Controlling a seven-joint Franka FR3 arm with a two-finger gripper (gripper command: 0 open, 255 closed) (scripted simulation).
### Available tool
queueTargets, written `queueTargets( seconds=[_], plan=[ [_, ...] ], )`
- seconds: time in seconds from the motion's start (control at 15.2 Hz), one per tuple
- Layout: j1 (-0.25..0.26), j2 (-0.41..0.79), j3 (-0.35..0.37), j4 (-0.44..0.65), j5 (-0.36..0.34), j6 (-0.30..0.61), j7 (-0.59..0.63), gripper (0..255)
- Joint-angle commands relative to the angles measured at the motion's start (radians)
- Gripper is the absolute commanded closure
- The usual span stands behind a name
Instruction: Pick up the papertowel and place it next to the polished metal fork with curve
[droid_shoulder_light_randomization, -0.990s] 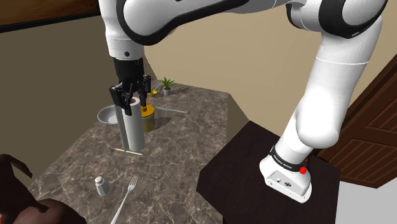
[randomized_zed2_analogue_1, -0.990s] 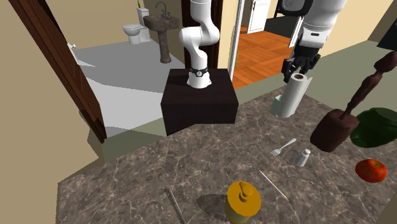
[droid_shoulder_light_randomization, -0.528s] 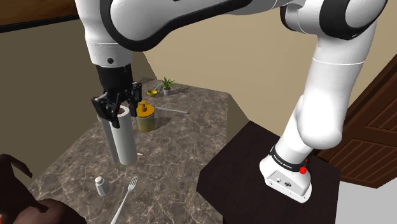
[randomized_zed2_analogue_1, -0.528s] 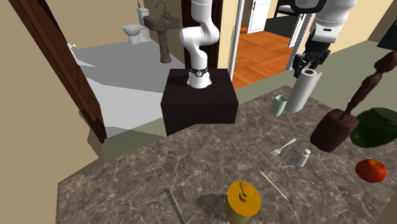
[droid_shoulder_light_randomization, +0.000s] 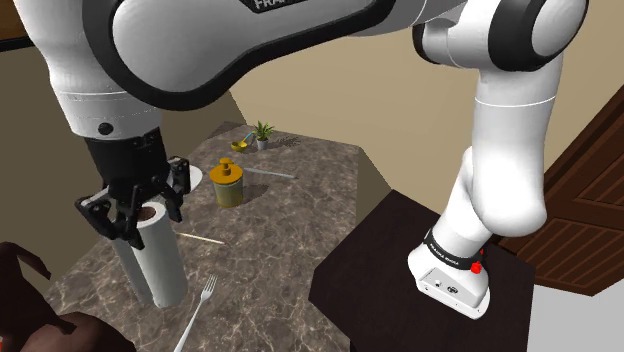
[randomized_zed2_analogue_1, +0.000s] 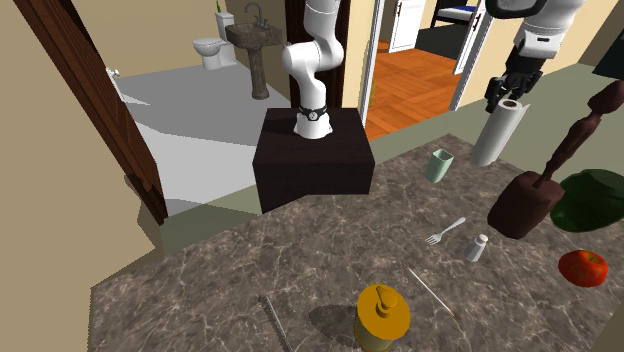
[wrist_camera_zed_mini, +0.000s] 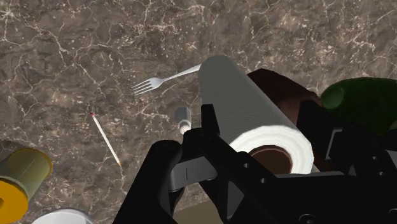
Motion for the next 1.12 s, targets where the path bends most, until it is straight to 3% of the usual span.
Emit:
queueTargets(
  seconds=[0.0, 0.26, 0.33, 1.06],
  plan=[
    [0.046, 0.035, 0.007, 0.046, -0.021, -0.011, 0.054, 255],
    [0.147, 0.128, 0.010, 0.174, -0.071, -0.048, 0.144, 255],
    [0.197, 0.176, 0.009, 0.244, -0.094, -0.071, 0.182, 255],
    [0.187, 0.198, -0.003, 0.126, -0.106, 0.064, 0.182, 255]
  ],
)
